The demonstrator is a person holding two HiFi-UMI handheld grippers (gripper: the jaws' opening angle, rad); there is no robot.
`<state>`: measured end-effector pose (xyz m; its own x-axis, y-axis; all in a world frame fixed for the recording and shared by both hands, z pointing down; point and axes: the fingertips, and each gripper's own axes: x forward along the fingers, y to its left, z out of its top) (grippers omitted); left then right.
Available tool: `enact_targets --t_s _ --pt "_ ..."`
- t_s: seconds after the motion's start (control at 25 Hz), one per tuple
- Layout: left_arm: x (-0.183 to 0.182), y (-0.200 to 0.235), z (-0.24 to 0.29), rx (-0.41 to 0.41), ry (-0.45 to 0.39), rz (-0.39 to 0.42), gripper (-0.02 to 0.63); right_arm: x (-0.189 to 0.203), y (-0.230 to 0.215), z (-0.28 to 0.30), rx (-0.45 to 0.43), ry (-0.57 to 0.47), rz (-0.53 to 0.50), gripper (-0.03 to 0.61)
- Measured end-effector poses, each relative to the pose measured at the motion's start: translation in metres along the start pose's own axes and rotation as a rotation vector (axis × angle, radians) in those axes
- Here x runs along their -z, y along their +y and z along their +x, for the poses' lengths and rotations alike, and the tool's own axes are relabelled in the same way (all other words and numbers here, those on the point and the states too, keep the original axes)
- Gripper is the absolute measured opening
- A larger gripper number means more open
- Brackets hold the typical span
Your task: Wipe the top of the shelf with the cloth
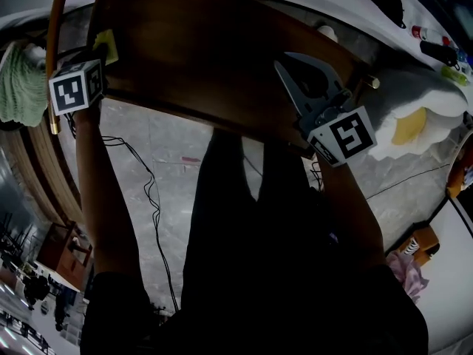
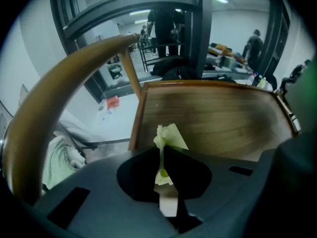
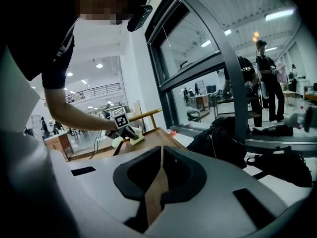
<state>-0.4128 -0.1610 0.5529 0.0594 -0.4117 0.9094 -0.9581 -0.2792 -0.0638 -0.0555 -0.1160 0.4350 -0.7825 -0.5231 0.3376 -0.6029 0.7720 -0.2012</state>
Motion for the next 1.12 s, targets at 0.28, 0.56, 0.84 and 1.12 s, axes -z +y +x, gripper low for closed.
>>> enact_targets --t_s 0.28,0.56,0.84,1.12 --pt "-0.012 -0.202 -0.022 0.345 -0.030 0.101 0.032 0.015 -0.045 -0.087 0.102 -0.020 0.031 0.027" --pt "-0.002 -0.430 -0.065 0.674 -0.006 0.141 0.032 0.044 -0.065 -0.173 0.123 -0.007 0.063 0.026" --pt "0.037 -0.537 -0.077 0.753 0.086 0.170 0.032 0.063 -0.062 -0.205 0.059 -0.011 0.079 0.026" --pt "0.053 -0.545 -0.081 0.731 0.150 0.249 0.032 0.072 -0.061 -0.211 0.028 -0.007 0.075 0.026"
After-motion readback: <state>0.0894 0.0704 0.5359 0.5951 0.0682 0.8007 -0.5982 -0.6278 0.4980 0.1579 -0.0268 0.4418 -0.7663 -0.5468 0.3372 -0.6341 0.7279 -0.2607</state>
